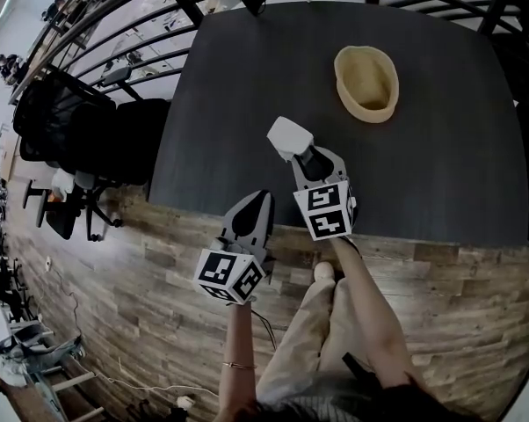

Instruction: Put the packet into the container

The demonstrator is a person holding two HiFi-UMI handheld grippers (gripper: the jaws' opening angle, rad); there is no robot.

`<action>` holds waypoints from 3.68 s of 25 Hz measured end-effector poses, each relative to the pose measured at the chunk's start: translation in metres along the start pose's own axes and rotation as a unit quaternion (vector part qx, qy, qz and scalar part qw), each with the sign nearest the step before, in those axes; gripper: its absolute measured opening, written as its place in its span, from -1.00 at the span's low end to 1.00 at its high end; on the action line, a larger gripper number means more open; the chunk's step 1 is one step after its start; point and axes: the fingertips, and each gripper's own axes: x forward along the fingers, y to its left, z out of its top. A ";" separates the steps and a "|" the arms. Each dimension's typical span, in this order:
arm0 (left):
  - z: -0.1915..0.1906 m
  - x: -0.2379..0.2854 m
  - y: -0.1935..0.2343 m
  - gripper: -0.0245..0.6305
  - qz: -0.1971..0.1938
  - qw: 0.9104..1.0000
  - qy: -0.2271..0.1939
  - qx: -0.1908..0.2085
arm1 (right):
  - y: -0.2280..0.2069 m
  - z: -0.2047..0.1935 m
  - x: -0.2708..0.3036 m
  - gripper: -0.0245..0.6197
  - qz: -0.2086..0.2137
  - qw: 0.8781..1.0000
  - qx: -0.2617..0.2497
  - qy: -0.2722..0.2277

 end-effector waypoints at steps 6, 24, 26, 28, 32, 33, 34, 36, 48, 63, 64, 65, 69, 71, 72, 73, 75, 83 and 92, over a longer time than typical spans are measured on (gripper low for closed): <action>0.003 0.000 0.012 -0.90 0.007 1.000 -0.006 -0.002 | -0.011 0.006 0.010 -0.65 -0.018 1.000 -0.005 -0.001; 0.027 0.039 0.015 -0.90 -0.030 0.999 -0.031 0.003 | -0.045 0.040 -0.001 -0.79 0.021 0.999 -0.027 0.016; 0.032 0.043 0.012 -0.90 -0.036 0.999 -0.036 0.003 | -0.049 0.039 -0.003 -0.81 0.020 0.999 -0.033 0.020; 0.036 0.048 0.008 -0.90 -0.042 0.998 -0.039 0.005 | -0.052 0.039 -0.004 -0.82 0.020 0.999 -0.033 0.021; 0.040 0.054 0.003 -0.90 -0.048 0.998 -0.041 0.007 | -0.055 0.040 -0.007 -0.83 0.024 0.999 -0.032 0.018; 0.040 0.055 0.004 -0.90 -0.048 0.998 -0.040 0.007 | -0.056 0.041 -0.007 -0.84 0.026 0.999 -0.032 0.017; 0.041 0.055 0.005 -0.90 -0.047 0.998 -0.040 0.007 | -0.056 0.042 -0.007 -0.84 0.028 0.999 -0.033 0.018; 0.041 0.054 0.006 -0.90 -0.045 0.998 -0.041 0.005 | -0.056 0.044 -0.008 -0.84 0.030 0.999 -0.035 0.018; 0.063 0.064 0.006 -0.90 -0.053 0.996 -0.066 0.010 | -0.077 0.095 -0.026 -0.85 0.026 0.998 -0.049 -0.014; 0.109 0.156 -0.044 -0.90 -0.079 0.992 -0.089 0.035 | -0.176 0.135 -0.043 -0.85 0.030 0.999 -0.002 -0.037; 0.110 0.162 -0.049 -0.90 -0.079 0.992 -0.089 0.036 | -0.181 0.137 -0.045 -0.85 0.033 0.999 0.003 -0.039; 0.111 0.168 -0.053 -0.90 -0.080 0.992 -0.090 0.036 | -0.187 0.139 -0.047 -0.85 0.036 0.998 0.009 -0.042; 0.116 0.190 -0.069 -0.90 -0.080 0.992 -0.089 0.033 | -0.207 0.145 -0.051 -0.86 0.058 0.996 0.045 -0.047; 0.115 0.199 -0.074 -0.90 -0.080 0.993 -0.085 0.033 | -0.214 0.139 -0.048 -0.86 0.063 0.996 0.058 -0.038; 0.114 0.203 -0.076 -0.90 -0.079 0.993 -0.083 0.034 | -0.217 0.135 -0.045 -0.86 0.065 0.995 0.065 -0.034; 0.113 0.207 -0.078 -0.90 -0.079 0.993 -0.081 0.034 | -0.221 0.130 -0.043 -0.86 0.066 0.995 0.073 -0.030; 0.110 0.216 -0.081 -0.90 -0.078 0.993 -0.077 0.037 | -0.229 0.122 -0.037 -0.86 0.073 0.993 0.090 -0.022; 0.102 0.249 -0.081 -0.90 -0.075 0.994 -0.057 0.049 | -0.244 0.104 -0.003 -0.87 0.103 0.988 0.114 0.012; 0.093 0.271 -0.079 -0.90 -0.088 0.994 -0.041 0.044 | -0.251 0.088 0.022 -0.89 0.092 0.986 0.127 0.054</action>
